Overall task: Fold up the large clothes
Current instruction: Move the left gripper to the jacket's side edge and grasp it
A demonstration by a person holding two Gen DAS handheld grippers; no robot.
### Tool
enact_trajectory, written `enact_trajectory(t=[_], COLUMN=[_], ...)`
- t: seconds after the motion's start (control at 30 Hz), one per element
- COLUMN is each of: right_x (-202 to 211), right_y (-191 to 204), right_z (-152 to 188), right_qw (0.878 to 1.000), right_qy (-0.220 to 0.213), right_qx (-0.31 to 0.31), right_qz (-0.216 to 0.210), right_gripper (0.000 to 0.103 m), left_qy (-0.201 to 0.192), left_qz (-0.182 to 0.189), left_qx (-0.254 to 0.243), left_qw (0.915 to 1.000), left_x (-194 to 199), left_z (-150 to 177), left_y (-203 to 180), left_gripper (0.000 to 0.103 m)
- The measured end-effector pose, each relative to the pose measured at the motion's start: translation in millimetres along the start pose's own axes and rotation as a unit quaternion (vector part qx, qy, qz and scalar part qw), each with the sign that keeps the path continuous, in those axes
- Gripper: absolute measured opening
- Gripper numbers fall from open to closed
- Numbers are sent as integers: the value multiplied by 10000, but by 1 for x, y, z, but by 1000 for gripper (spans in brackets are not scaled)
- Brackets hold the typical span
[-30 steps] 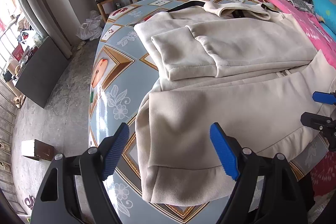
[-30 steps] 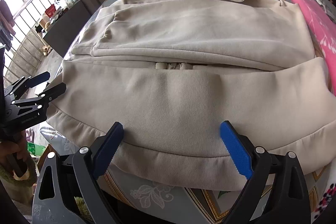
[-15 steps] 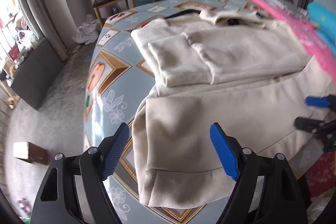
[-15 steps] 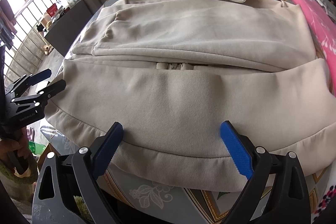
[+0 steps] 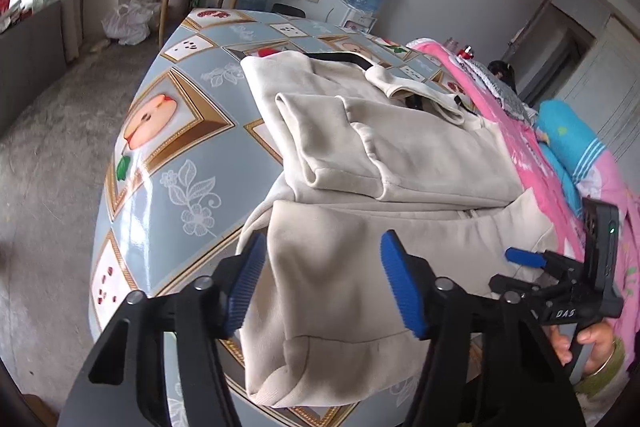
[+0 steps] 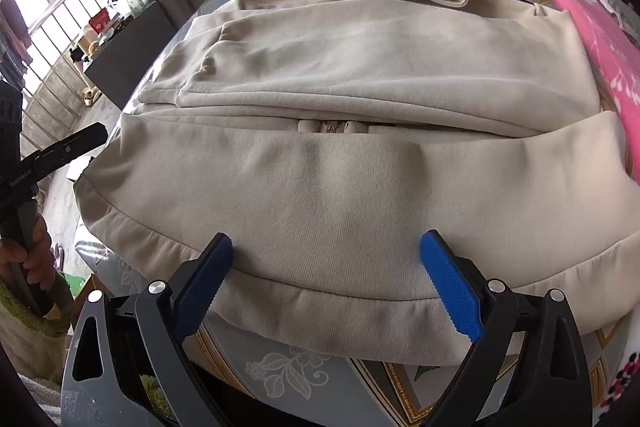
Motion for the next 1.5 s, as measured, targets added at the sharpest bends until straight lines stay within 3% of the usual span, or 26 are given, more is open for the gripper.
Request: enact_trajectory(t=[0.07,0.2,0.37,0.6,0.7,0.93,1.23,1.37,1.5], right_x=[0,0,1,2,2,2,3,4,4], right_y=[0,0,-2,-3,-4,-4,-5,-5,-6], right_z=[0,0,1,0,1,0,1,1,1], right_qw=[10000,10000,10000,10000,10000,10000,9999,9999,9999], right_qy=[-10,-15,-43,-58,-70,-30,-90,-100,-121], right_qx=[1,4,-10,-13,-12,41,-2,11,18], right_qz=[-10,-18,-44,-66,-69,-63,-61,-92,-113], right_gripper=[91,91,91,91,91,91,91,91,91], left_qy=[44,354,630,622,543,421,809,887,1043], left_qz=[27,-325,-366,-180,55,777,628,727,861], left_qx=[-33,-190,34,285,427,958,1032,1219,924], left_qw=[10000,9987,9973,9975,9976,9915,9894,9859,9865], left_x=[-2,-10,-19,-26,-21,-10,-39,-37,-28], left_z=[1,8,16,5,1,-6,-4,0,7], left_y=[-4,-2,6,15,14,16,25,27,16], left_gripper=[55,54,49,37,31,30,30,30,30])
Point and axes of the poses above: each gripper's, at about its wrist camera, not at the fingertips, and x roughly against the way its jaws point, y to its left, z to its underside, the point moved 6 cm from there along -x, roughly the way its jaws point, and after that the axes turned 13 degrees about -y, right-handed, at the moved point
